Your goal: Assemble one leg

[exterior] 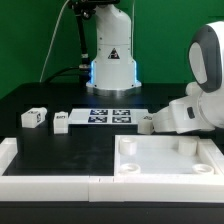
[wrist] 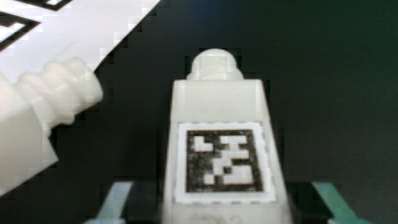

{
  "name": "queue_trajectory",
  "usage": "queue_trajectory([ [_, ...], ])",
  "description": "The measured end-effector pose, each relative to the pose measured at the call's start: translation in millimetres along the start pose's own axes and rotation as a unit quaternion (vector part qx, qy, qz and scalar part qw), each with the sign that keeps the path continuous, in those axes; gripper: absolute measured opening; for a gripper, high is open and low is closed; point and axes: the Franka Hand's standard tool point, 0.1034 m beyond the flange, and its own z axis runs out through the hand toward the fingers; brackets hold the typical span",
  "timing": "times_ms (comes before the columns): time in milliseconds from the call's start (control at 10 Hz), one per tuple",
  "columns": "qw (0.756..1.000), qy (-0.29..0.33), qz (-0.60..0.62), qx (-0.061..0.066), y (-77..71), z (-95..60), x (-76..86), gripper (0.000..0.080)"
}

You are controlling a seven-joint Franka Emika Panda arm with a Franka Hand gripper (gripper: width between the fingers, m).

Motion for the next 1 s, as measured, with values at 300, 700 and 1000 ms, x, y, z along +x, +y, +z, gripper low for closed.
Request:
queue_trajectory([
  [300,1.0,-0.013,-0.002,0.0,0.3,-9.7,-11.6,0.029],
  [700,1.0,-0.025,0.005,-0.007,5.6,-26.5,-56.4,0.029],
  [1000,1.0,-0.005,0.005,-0.008,5.3,-28.2,-50.9,0.0291],
])
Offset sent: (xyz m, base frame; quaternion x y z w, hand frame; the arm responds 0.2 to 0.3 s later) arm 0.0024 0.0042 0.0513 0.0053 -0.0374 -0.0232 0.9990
